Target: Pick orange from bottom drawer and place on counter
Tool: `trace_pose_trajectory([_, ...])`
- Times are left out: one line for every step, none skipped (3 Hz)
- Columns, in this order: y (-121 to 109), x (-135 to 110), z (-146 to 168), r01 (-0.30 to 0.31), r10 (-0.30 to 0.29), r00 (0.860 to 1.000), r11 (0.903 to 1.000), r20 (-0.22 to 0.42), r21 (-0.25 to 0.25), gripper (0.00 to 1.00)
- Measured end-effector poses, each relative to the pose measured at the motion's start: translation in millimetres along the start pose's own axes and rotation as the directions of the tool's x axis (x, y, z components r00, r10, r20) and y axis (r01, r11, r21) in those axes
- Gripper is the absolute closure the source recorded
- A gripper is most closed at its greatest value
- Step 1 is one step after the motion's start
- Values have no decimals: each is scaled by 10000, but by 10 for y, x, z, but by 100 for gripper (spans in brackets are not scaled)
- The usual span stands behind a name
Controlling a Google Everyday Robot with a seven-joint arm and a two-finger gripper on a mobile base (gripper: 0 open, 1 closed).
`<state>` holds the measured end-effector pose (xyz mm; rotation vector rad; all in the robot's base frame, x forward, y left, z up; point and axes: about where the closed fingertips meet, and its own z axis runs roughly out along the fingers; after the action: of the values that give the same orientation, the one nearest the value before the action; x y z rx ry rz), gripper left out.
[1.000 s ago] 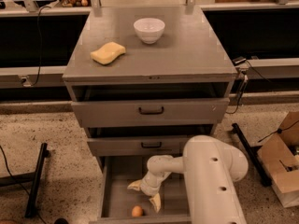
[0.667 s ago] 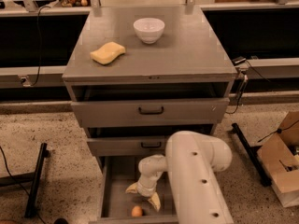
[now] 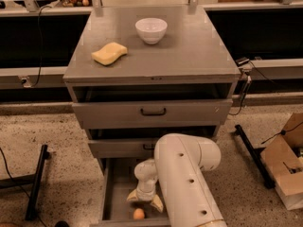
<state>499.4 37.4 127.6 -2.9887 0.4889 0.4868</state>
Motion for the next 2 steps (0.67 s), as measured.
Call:
trace_pose_trajectory([-33,-49,151,679,-670,9973,9973,316,-281,0])
trace_pose_trajectory([-47,-94,235,1045,-1017,9934,9931,533,-539,0])
